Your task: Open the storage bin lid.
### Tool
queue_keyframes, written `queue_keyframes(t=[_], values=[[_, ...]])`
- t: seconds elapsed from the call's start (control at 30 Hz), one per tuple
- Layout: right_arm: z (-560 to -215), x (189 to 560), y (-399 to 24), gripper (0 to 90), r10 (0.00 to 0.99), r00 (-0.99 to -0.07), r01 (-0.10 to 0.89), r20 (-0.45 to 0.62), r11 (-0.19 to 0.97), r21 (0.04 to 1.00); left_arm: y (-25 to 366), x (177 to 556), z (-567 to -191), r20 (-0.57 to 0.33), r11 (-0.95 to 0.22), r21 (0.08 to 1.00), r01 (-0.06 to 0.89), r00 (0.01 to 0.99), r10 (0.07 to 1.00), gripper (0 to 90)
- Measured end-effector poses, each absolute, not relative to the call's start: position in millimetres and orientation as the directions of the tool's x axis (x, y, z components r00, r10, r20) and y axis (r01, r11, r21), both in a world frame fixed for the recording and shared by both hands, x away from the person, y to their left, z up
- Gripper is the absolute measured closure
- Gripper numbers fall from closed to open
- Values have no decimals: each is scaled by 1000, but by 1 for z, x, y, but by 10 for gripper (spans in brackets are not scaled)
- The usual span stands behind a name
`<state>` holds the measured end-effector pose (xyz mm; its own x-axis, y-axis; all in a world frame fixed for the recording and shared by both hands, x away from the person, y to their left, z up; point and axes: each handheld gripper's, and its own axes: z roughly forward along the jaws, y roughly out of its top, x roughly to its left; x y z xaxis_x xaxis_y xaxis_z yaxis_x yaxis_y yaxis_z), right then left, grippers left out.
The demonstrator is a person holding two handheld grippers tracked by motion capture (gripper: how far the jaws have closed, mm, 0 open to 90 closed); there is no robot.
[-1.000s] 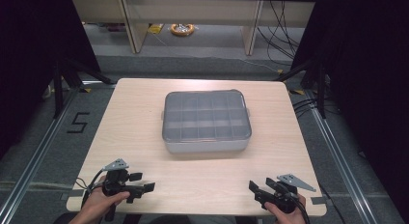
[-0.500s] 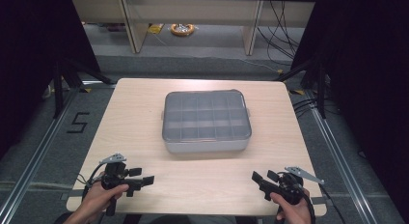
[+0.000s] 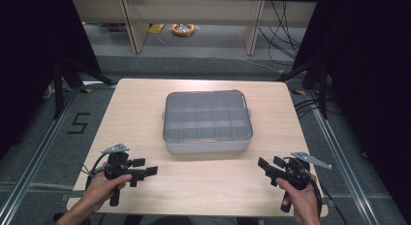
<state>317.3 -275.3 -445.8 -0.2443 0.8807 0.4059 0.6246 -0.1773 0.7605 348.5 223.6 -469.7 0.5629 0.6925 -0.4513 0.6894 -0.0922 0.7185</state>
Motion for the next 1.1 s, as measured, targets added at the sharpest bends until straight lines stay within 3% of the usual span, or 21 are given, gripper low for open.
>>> queue_keyframes(t=[0.17, 0.23, 0.47, 0.63, 0.7, 0.77, 0.93, 1.03, 1.1], values=[[-436, 338, -278, 315, 882, -279, 589, 379, -154, 794, 222, 364, -459, -433, -88, 735, 672, 566, 701, 221], [-432, 339, -275, 315, 873, -247, 606, 421, -200, 770, 222, 366, -457, -432, -88, 737, 670, 567, 701, 221], [-420, 370, -271, 315, 884, -288, 562, 368, -155, 812, 214, 383, -451, -436, -71, 746, 662, 567, 699, 222], [-415, 382, -265, 315, 878, -262, 593, 400, -180, 785, 207, 402, -447, -443, -54, 745, 665, 553, 705, 223], [-419, 396, -268, 316, 891, -294, 573, 347, -127, 810, 203, 410, -444, -441, -56, 747, 663, 556, 704, 224], [-416, 408, -265, 319, 880, -267, 604, 394, -166, 780, 200, 419, -439, -438, -47, 746, 664, 543, 717, 227], [-416, 425, -266, 321, 890, -271, 572, 367, -157, 805, 194, 441, -427, -420, -37, 760, 649, 533, 735, 240], [-414, 427, -259, 325, 865, -210, 630, 455, -236, 740, 190, 451, -425, -432, -23, 751, 660, 518, 739, 239], [-418, 432, -260, 329, 876, -219, 622, 429, -213, 753, 190, 457, -425, -426, -15, 751, 660, 501, 753, 241]])
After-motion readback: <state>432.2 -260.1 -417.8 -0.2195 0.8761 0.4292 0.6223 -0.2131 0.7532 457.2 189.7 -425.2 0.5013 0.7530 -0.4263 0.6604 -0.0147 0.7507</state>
